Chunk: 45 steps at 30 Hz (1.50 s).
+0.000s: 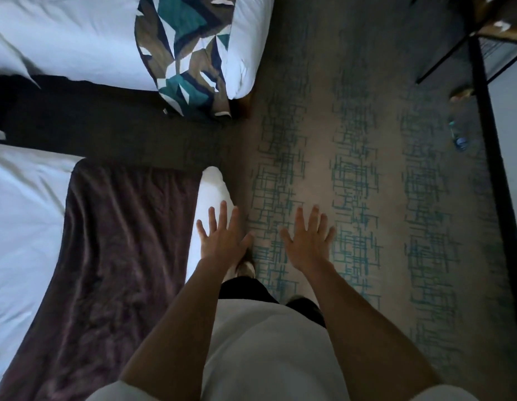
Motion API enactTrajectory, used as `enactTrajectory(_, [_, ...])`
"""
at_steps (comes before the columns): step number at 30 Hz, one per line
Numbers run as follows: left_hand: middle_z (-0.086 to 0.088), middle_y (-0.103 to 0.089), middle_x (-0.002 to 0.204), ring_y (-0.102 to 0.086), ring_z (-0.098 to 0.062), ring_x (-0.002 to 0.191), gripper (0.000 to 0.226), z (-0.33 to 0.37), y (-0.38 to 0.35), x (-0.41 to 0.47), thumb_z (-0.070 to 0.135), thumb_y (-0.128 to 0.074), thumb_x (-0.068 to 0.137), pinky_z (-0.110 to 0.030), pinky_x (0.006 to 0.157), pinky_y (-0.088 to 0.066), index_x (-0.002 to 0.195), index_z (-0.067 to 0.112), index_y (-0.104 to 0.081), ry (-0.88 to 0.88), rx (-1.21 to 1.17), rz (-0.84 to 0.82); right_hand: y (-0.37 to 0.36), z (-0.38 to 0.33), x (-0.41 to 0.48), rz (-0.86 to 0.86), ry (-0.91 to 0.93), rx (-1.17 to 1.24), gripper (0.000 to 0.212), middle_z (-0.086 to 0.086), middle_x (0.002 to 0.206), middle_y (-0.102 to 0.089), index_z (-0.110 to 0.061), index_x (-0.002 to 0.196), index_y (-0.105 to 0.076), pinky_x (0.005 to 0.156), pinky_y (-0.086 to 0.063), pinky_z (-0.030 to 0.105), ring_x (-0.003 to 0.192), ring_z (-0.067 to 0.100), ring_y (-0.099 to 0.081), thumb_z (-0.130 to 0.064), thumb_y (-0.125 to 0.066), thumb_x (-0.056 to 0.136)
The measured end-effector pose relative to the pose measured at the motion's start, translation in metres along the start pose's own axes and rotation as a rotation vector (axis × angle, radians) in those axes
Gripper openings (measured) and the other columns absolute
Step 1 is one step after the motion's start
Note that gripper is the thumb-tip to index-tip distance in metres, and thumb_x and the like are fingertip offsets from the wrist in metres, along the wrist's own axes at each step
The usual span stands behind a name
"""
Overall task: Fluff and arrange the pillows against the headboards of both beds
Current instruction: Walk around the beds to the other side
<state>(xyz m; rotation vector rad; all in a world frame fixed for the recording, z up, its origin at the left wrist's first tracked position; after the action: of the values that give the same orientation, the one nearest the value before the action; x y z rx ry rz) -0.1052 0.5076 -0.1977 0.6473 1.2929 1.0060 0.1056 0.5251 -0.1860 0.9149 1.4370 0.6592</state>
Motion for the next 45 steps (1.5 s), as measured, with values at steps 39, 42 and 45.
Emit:
enactTrajectory(39, [-0.001, 0.017, 0.17, 0.013, -0.034, 0.156, 0.068, -0.052, 0.201, 0.332, 0.07, -0.023, 0.099, -0.064, 0.122, 0.001, 0.159, 0.049, 0.004, 0.626, -0.36, 0.129, 0.246, -0.24, 0.423, 0.08, 0.688, -0.385, 0.09, 0.015, 0.169, 0.0, -0.032, 0.162, -0.006, 0.12, -0.003, 0.067, 0.154, 0.042, -0.007, -0.08, 0.003, 0.087])
enactTrajectory(42, [0.0, 0.018, 0.17, 0.015, -0.033, 0.156, 0.069, -0.081, 0.215, 0.348, 0.07, -0.023, 0.1, -0.063, 0.123, 0.002, 0.159, 0.048, 0.004, 0.682, -0.398, 0.138, 0.254, -0.282, 0.441, 0.097, 0.727, -0.396, 0.098, 0.015, 0.169, 0.001, -0.035, 0.161, -0.005, 0.119, -0.002, 0.068, 0.154, 0.042, -0.006, -0.085, 0.013, 0.079])
enactTrajectory(45, [0.0, 0.019, 0.17, 0.016, -0.033, 0.156, 0.07, -0.111, 0.231, 0.359, 0.07, -0.024, 0.1, -0.063, 0.123, 0.002, 0.16, 0.046, 0.005, 0.709, -0.43, 0.152, 0.261, -0.326, 0.455, 0.077, 0.741, -0.395, 0.092, 0.011, 0.17, 0.006, -0.038, 0.16, -0.003, 0.12, 0.001, 0.065, 0.155, 0.038, 0.0, -0.087, 0.004, 0.083])
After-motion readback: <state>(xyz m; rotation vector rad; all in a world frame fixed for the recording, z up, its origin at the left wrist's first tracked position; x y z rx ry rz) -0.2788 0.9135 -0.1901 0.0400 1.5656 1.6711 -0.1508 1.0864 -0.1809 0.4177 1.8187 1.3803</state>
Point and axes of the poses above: each hand's wrist, its own x-axis towards the middle knuckle, its own y-axis out of the back of the hand, z = x × y, the point moved 5 cm from there along x, towards the middle knuckle
